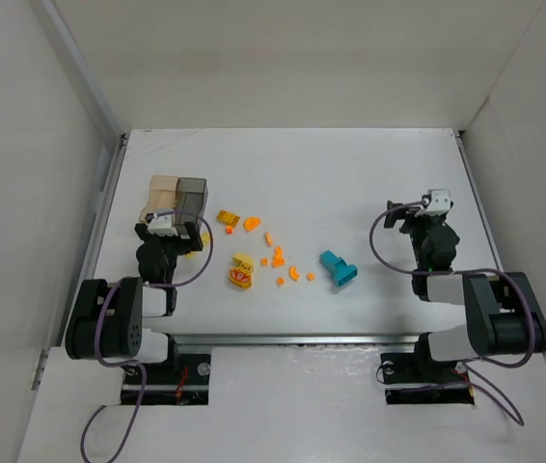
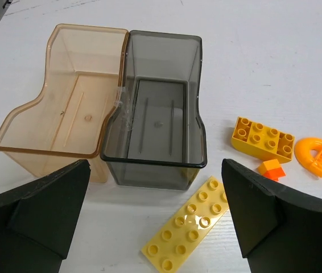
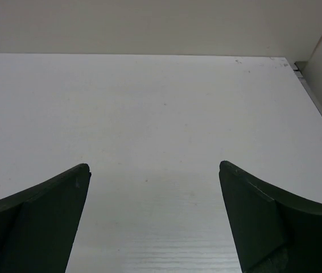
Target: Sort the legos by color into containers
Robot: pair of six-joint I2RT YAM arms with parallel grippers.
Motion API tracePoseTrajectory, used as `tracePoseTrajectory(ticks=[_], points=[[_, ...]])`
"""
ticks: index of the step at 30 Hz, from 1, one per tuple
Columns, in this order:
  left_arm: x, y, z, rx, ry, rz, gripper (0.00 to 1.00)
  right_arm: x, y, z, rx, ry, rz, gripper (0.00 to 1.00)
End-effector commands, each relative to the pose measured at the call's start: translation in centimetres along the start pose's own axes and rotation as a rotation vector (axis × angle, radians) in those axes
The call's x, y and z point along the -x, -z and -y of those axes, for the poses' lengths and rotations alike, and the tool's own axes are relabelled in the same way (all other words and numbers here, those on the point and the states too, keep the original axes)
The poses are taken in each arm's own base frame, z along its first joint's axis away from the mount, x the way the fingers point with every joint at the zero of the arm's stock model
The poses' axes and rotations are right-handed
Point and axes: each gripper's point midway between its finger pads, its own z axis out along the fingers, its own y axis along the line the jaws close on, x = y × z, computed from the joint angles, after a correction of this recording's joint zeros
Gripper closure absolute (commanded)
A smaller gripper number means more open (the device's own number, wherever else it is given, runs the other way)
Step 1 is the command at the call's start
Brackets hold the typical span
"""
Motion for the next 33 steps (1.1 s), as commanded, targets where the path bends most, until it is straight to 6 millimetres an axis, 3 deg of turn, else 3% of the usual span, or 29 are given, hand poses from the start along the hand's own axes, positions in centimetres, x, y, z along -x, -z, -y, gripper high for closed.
tracePoseTrajectory(ticks=[1, 2, 3, 4, 7, 8, 9, 10, 11, 12, 13, 14, 15, 17, 18, 20, 21, 22, 23, 24, 25, 26, 27, 28, 29, 30, 31, 32, 33], points=[[7.1, -0.4, 0.7, -0.028, -0.035, 0.262, 0.00, 4.2, -1.5, -0.3, 0.005, -0.018, 0.085, 0.00], [7.1, -0.4, 0.7, -0.028, -0.035, 0.262, 0.00, 4.9, -2.2, -0.4, 0.014, -0.018, 0.061, 0.00], [7.1, -0.4, 0.7, -0.028, -0.035, 0.262, 0.00, 2.4, -2.3, -0.2, 0.001, -0.007, -0.107, 0.00], [7.1, -0.4, 0.7, -0.028, -0.035, 0.262, 0.00, 6.5, -4.6, -0.2, 0.001, -0.007, -0.060, 0.00], [7.2, -0.2, 0.7, -0.027, -0.047, 0.267, 0.00, 10.2, -6.3, -1.7, 0.067, 0.077, -0.073, 0.00], [7.7, -0.1, 1.3, -0.066, -0.082, 0.287, 0.00, 14.6, -7.6, -2.1, 0.075, 0.094, 0.002, 0.00], [7.5, 0.3, 3.2, -0.171, -0.096, 0.270, 0.00, 16.2, -8.4, -2.3, 0.068, 0.113, 0.014, 0.00], [9.8, 0.8, 3.9, -0.219, -0.138, 0.315, 0.00, 16.5, -8.9, -2.3, 0.053, 0.124, -0.033, 0.00], [9.4, -0.5, 4.2, -0.262, -0.142, 0.188, 0.00, 20.8, -10.7, -3.3, 0.054, 0.132, 0.018, 0.00], [10.4, -0.5, 5.8, -0.395, -0.421, 0.192, 0.00, 22.1, -11.5, -3.5, 0.039, 0.192, 0.008, 0.00], [11.8, -0.8, 6.7, -0.438, -0.566, 0.192, 0.00, 21.8, -12.0, -3.9, 0.026, 0.247, -0.059, 0.00], [13.9, -1.6, 7.2, -0.447, -0.640, 0.152, 0.00, 23.2, -12.4, -4.9, -0.040, 0.313, -0.060, 0.00], [16.2, -2.0, 6.5, -0.381, -0.679, 0.171, 0.00, 25.2, -13.9, -5.8, -0.087, 0.383, -0.038, 0.00], [20.4, -2.8, 2.4, -0.106, -0.731, 0.172, 0.00, 26.4, -14.0, -5.5, -0.235, 0.692, -0.096, 0.00], [23.5, -2.7, 1.8, -0.036, -0.784, 0.206, 0.00, 27.1, -15.6, -7.9, -0.261, 0.745, -0.093, 0.00], [25.1, -2.7, -0.9, 0.108, -0.890, 0.160, 0.00, 28.8, -16.7, -8.2, -0.423, 0.620, -0.081, 0.00], [27.0, -2.3, -1.2, 0.160, -0.908, 0.179, 0.00, 29.1, -16.1, -8.3, -0.553, 0.523, -0.098, 0.00], [27.7, -2.0, -1.9, 0.207, -0.848, 0.181, 0.00, 29.6, -17.6, -10.2, -0.517, 0.475, -0.074, 0.00], [28.0, -1.5, -3.8, 0.331, -0.732, 0.153, 0.00, 28.5, -18.5, -13.2, -0.376, 0.400, -0.075, 0.00], [27.6, -1.5, -4.4, 0.374, -0.597, 0.134, 0.00, 24.6, -18.9, -19.6, 0.031, 0.435, -0.172, 0.00], [26.9, -1.4, -4.3, 0.352, -0.398, 0.053, 0.00, 23.5, -18.4, -22.7, 0.202, 0.357, -0.192, 0.00], [25.9, -1.5, -4.0, 0.305, -0.341, -0.013, 0.00, 22.5, -17.2, -25.8, 0.334, 0.178, -0.229, 0.00], [24.8, -2.0, -2.2, 0.177, -0.290, -0.065, 0.00, 21.0, -16.2, -28.0, 0.469, 0.092, -0.270, 0.00], [22.5, -1.4, -1.4, 0.127, -0.248, -0.162, 0.00, 20.9, -14.2, -32.0, 0.747, -0.017, -0.260, 0.00], [20.5, -1.2, -0.5, 0.066, -0.248, -0.216, 0.00, 16.8, -12.5, -33.7, 0.852, -0.081, -0.357, 0.00], [18.8, -0.8, 1.8, -0.090, -0.279, -0.248, 0.00, 16.2, -11.6, -34.8, 0.909, -0.162, -0.392, 0.00], [17.6, 0.2, 2.6, -0.162, -0.333, -0.262, 0.00, 14.0, -11.5, -35.1, 0.913, -0.175, -0.457, 0.00], [14.3, 1.0, 2.9, -0.221, -0.373, -0.325, 0.00, 11.0, -11.6, -36.3, 0.893, -0.163, -0.530, 0.00], [12.9, 1.6, 3.3, -0.272, -0.445, -0.343, 0.00, 9.3, -11.7, -36.4, 0.863, -0.131, -0.577, 0.00]])
